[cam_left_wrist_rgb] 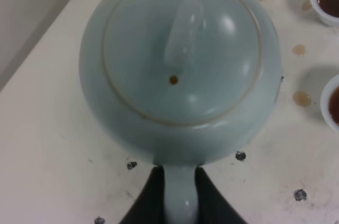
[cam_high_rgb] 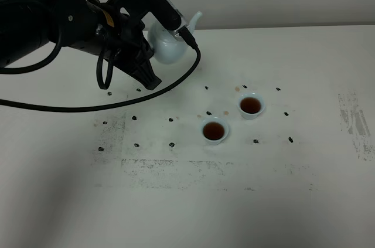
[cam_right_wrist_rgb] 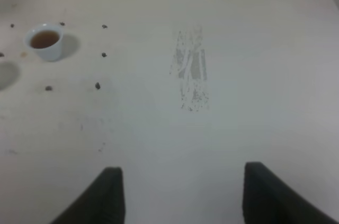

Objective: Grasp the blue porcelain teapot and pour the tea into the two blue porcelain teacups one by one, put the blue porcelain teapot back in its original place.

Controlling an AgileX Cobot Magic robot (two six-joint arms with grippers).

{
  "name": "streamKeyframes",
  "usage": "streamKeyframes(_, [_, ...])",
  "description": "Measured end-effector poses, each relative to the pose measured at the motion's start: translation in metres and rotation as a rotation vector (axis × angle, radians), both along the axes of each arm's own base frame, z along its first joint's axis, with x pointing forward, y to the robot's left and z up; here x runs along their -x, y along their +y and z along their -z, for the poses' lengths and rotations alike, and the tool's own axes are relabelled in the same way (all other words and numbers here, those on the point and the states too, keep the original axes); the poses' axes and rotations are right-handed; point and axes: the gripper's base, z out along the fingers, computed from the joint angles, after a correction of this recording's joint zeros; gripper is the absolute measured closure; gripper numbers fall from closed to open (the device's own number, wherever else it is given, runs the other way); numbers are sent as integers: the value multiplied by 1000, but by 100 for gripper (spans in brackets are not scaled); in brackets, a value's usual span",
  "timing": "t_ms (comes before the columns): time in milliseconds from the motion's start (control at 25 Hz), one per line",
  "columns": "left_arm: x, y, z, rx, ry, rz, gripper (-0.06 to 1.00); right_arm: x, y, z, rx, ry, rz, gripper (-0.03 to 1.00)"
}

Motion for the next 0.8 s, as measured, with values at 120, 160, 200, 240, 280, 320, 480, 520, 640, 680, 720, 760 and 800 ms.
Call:
streamKeyframes(120, [1,1,3,12,18,-24,91,0,0,0,0,0,0,49])
streamKeyframes(160, [2,1,7,12,24,-29,91,0,0,0,0,0,0,49])
streamKeyframes(200, [3,2,12,13,25,-33,91,0,0,0,0,0,0,49])
streamKeyframes(240, [3,5,19,16,31,-44,91,0,0,0,0,0,0,49])
streamKeyframes(280, [4,8,26,20,40,-58,91,0,0,0,0,0,0,49])
streamKeyframes(320, [4,13,32,28,44,-80,91,0,0,0,0,0,0,49])
streamKeyframes(480, [2,34,54,80,37,-189,91,0,0,0,0,0,0,49])
streamKeyframes(520, [2,37,57,88,34,-206,91,0,0,0,0,0,0,49])
streamKeyframes(640, [3,39,65,89,40,-217,91,0,0,0,0,0,0,49])
streamKeyframes(680, [2,39,68,88,47,-220,91,0,0,0,0,0,0,49])
streamKeyframes(720, [1,39,71,86,54,-222,91,0,0,0,0,0,0,49])
streamKeyframes(760, [0,38,75,86,62,-225,91,0,0,0,0,0,0,49])
streamKeyframes(800, [-1,37,80,85,75,-230,91,0,0,0,0,0,0,49])
